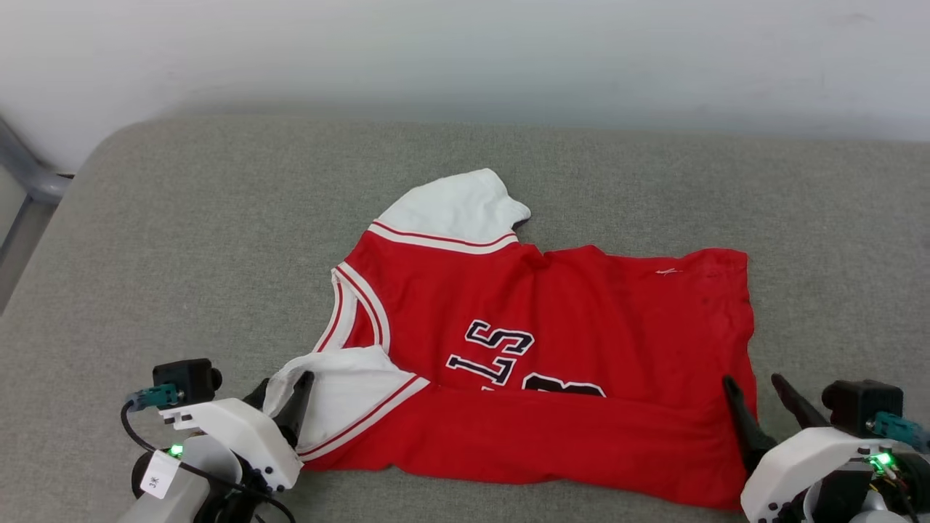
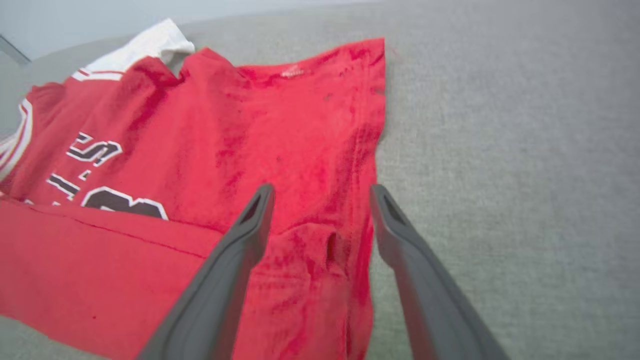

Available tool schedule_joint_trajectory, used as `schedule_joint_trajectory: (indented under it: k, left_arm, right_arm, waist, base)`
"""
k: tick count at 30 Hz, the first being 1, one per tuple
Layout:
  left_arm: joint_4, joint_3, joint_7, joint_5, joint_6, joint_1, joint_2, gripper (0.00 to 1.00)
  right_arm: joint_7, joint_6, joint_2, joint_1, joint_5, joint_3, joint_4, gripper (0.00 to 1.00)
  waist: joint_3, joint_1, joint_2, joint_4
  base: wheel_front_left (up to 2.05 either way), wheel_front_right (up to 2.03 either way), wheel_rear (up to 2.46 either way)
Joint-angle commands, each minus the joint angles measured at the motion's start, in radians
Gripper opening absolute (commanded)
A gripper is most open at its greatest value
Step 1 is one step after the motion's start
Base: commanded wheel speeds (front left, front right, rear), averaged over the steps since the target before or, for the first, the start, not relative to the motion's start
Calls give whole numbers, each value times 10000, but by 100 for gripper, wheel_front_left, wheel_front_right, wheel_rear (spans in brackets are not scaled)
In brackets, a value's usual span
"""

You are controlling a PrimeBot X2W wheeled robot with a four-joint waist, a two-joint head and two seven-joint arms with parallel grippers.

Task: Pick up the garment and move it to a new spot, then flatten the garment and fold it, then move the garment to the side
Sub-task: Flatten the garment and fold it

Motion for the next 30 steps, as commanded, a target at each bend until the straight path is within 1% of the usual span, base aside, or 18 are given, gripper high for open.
schedule_joint_trajectory:
  k: [1, 5, 7, 10, 11, 14, 17, 20, 22, 25, 27, 30]
  left_arm:
    - [77, 46, -99, 86, -13, -129, 143, 100]
    - [-71, 132, 6, 123, 130, -82, 510, 100]
    - [-266, 78, 319, 114, 136, -14, 802, 100]
    - [-787, -19, 1103, 13, 163, 20, 1317, 100]
    - [-787, -19, 1103, 13, 163, 20, 1317, 100]
    - [-1401, -170, 2312, -205, 173, 66, 1930, 100]
    - [-2017, -299, 3697, -636, 286, 248, 2489, 100]
    - [-2491, -355, 4780, -1117, 440, 430, 2905, 100]
    - [-2728, -365, 5238, -1397, 515, 570, 3041, 100]
    - [-2891, -365, 5606, -1699, 653, 770, 3116, 100]
    - [-2875, -430, 5787, -1818, 672, 891, 3045, 100]
    - [-2722, -598, 6043, -2016, 623, 1017, 2762, 100]
  right_arm:
    - [-431, -8, 117, 37, -65, -59, -118, 100]
    - [-1301, -8, 260, 244, -213, -176, -442, 100]
    - [-1495, -8, 337, 318, -254, -196, -604, 100]
    - [-1546, -8, 429, 461, -265, -231, -849, 100]
    - [-1546, -8, 429, 461, -265, -231, -849, 100]
    - [-1490, -8, 486, 576, -288, -256, -1068, 100]
    - [-1436, -8, 532, 628, -275, -232, -1273, 100]
    - [-1434, -8, 571, 560, -235, -203, -1379, 100]
    - [-1437, -7, 580, 467, -218, -183, -1403, 100]
    - [-1442, -8, 590, 348, -138, -167, -1372, 100]
    - [-1458, -8, 592, 289, -80, -182, -1317, 100]
    - [-1404, -8, 589, 180, -78, -282, -1265, 100]
  waist:
    - [-238, -1, -1, -51]
    - [-572, -1, -1, -169]
    - [-709, -1, -1, -226]
    - [-811, -1, -1, -290]
    - [-811, -1, -1, -290]
    - [-762, -1, -1, -347]
    - [-603, -1, -1, -454]
    - [-342, -1, -1, -597]
    - [-143, -1, -1, -700]
    - [148, -1, -1, -838]
    - [300, -1, -1, -918]
    - [466, -1, -1, -993]
  base:
    - [0, 0, 0]
    - [0, 0, 0]
    - [0, 0, 0]
    - [0, 0, 0]
    - [0, 0, 0]
    - [0, 0, 0]
    - [0, 0, 0]
    - [0, 0, 0]
    - [0, 0, 0]
    - [0, 0, 0]
    - [0, 0, 0]
    - [0, 0, 0]
